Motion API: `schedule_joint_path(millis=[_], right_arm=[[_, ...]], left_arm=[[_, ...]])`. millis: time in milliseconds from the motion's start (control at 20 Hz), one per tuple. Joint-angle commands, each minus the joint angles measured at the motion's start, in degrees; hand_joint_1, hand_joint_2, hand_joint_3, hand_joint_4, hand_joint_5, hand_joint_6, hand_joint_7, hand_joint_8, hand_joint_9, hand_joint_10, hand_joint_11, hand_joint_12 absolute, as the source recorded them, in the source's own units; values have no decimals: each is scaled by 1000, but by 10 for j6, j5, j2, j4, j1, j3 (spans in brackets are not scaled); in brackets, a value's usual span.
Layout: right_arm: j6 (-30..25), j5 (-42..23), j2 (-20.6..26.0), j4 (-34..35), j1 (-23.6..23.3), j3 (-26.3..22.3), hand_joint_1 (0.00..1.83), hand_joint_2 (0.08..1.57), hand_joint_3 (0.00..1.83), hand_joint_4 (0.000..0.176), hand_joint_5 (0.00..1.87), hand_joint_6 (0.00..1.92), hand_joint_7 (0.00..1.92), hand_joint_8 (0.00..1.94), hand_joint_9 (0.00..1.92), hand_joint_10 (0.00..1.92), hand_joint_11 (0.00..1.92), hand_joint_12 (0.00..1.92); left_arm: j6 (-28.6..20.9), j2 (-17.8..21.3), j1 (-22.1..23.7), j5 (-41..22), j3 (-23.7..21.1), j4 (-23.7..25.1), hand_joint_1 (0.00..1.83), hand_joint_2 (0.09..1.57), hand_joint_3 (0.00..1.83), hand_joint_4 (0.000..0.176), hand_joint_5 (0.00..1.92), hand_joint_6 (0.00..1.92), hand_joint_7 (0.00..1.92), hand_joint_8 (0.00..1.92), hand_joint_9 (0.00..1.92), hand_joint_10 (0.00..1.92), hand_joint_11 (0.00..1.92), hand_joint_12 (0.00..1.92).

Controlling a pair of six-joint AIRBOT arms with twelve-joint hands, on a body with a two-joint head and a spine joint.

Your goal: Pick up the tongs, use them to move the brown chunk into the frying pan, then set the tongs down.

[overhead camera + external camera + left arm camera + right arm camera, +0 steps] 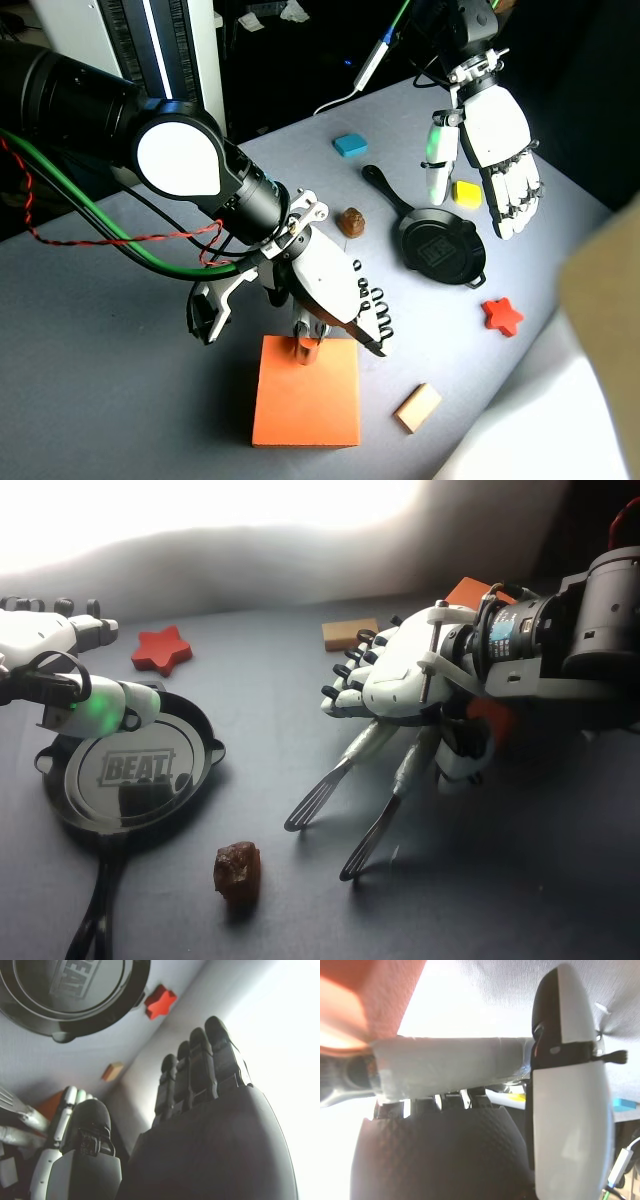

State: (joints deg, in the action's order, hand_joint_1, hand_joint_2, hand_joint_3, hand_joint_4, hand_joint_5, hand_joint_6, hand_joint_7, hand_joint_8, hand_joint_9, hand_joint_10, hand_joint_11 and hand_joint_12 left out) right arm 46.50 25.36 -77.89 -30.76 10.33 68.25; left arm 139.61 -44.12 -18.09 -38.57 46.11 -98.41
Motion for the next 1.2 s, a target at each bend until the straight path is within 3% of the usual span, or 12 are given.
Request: schedule_joint_path(millis=[0,200,350,400,500,700,750,800,900,1150], right_arm=[[2,-38,3,-13,-1,2,987,935,6,0,41,16,41,16,18,7,3,1],[9,-38,7,-13,0,2,1000,1057,28,0,308,39,297,27,246,41,0,670],[9,-40,12,-13,1,2,1070,1105,24,0,500,34,502,18,437,50,0,1107],[11,-41,13,-13,2,2,1086,1119,27,0,562,51,573,33,511,72,0,1290],[15,-44,15,-13,2,2,1086,1150,36,0,671,82,691,53,624,112,45,1474],[18,-45,16,-13,-2,2,1086,1165,28,0,854,156,896,77,771,251,244,1543],[18,-45,16,-13,-3,2,1103,1180,41,0,811,1019,937,72,772,318,276,1553],[18,-45,16,-13,-6,2,1091,1222,16,0,755,1268,945,65,717,485,293,1578],[18,-45,16,-13,-11,2,1089,1240,1,0,735,1338,955,64,643,701,301,1590],[13,-32,20,-13,-36,-7,1078,1253,1,0,714,1371,935,61,582,800,256,1622]], left_arm=[[-1,4,5,-16,2,36,125,1295,0,23,96,5,120,7,125,7,0,382],[-1,4,4,-16,4,40,108,1311,2,27,59,5,88,5,102,6,0,294],[-1,4,5,-16,3,42,107,1309,0,48,19,0,58,0,77,0,0,270],[-1,4,5,-16,2,43,134,1304,0,41,33,4,74,3,95,5,0,306],[-1,4,4,-16,3,44,158,1304,0,34,46,7,82,4,95,3,0,307],[-1,4,4,-16,4,44,141,1302,0,39,43,5,79,6,82,4,0,298],[-1,4,4,-16,3,44,117,1305,1,39,43,4,81,4,88,5,0,312],[-2,4,4,-16,3,44,112,1304,1,39,41,2,82,4,90,6,0,314],[-2,4,4,-19,4,44,123,1302,0,34,44,3,79,2,88,4,0,307],[-2,4,4,-20,2,44,112,1303,0,37,56,4,91,2,102,2,0,343]])
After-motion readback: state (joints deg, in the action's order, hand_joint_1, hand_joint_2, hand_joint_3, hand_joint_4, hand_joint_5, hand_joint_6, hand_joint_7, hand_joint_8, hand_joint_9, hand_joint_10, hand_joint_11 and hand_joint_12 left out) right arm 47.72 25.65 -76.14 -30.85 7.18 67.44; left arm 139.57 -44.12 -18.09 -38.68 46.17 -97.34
